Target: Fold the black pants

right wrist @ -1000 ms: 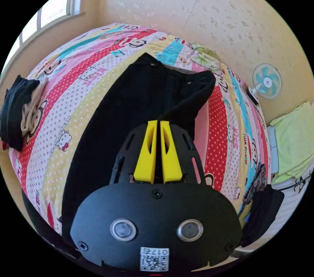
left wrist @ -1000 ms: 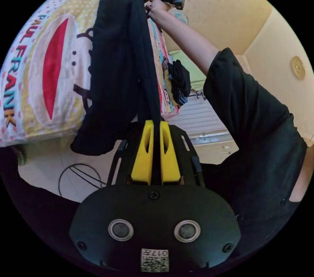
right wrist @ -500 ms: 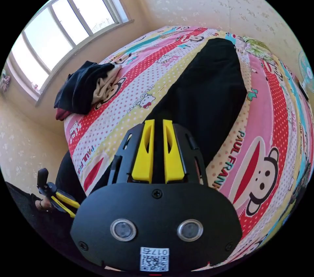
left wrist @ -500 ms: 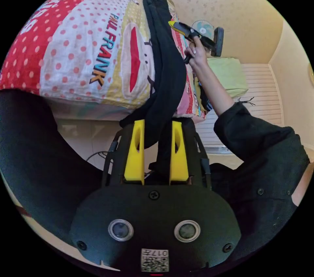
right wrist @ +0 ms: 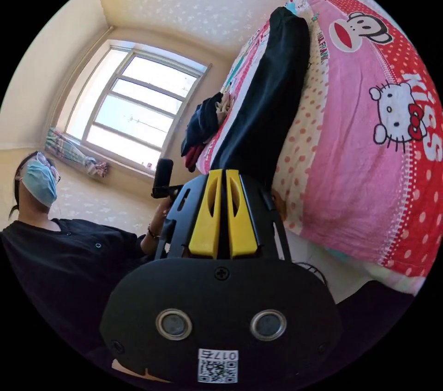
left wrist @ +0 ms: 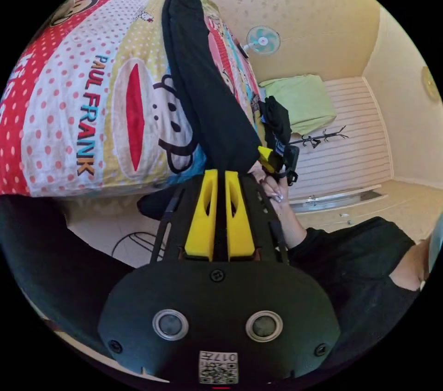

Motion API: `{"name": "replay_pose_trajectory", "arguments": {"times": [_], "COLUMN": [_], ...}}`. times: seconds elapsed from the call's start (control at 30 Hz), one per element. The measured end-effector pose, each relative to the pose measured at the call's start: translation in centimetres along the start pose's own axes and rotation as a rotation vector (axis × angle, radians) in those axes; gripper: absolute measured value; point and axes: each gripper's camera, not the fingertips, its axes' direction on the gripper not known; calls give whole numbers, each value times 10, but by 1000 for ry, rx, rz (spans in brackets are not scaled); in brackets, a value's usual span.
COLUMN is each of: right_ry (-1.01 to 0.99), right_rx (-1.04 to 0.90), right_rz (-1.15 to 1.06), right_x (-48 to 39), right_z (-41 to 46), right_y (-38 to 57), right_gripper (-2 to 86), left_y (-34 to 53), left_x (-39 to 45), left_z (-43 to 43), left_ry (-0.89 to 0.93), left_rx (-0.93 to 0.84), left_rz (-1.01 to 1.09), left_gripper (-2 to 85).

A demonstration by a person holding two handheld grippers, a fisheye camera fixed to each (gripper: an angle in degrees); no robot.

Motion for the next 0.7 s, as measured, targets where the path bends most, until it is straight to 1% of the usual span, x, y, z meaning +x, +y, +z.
{"name": "replay_pose_trajectory", "arguments": {"times": [0.03,0.07,0.1,0.13,0.17,0.2,0.23,0.27,0.3,0.33,0.37,0.43,0.5,0.57,0.6,0.63,0.67,0.7], "right_ry": [-22,-16,23,109,168,294,410,451,482,466,453,402,353,270,206,139,98,69], "right_rx": [5,1,-29,-100,-152,-276,-374,-395,-376,-307,-264,-102,-46,-92,-99,-141,-200,-255], "right_rz": [-63,-95,-139,-153,-149,-106,-46,-32,-30,-41,-40,3,36,90,116,141,158,194], "right_x": [-15,-21,-31,-33,-30,-18,-4,0,1,-2,-3,3,19,43,54,61,64,67], "right_z": [-11,-15,-19,-14,-7,11,26,30,29,20,14,-8,-15,-7,-3,2,8,13], "right_y": [-7,-10,-15,-19,-20,-21,-20,-18,-17,-16,-16,-18,-22,-28,-30,-32,-33,-30], "right_gripper": [27,27,27,28,28,31,35,38,47,60,69,102,112,107,88,57,54,48], "left_y": [2,5,6,8,7,6,6,7,8,8,7,3,-4,-16,-17,-15,-12,-11], "left_x": [2,2,1,0,-4,-9,-19,-23,-23,-21,-19,-15,-17,-26,-28,-26,-22,-20], "left_z": [-6,-9,-9,-2,13,22,36,39,38,31,21,9,10,30,32,33,34,36], "left_ry": [134,192,176,69,-73,-127,-183,-149,-124,-105,-125,-174,-185,-149,-170,-207,-196,-167], "left_rx": [18,35,41,24,-39,-77,-141,-141,-127,-81,-18,74,108,64,72,88,71,41], "left_rz": [22,14,3,-11,-29,-53,-122,-149,-149,-142,-131,-105,-100,-118,-132,-133,-106,-89], "left_gripper": [28,27,28,30,36,39,56,82,100,122,132,135,139,125,116,90,54,51]}}
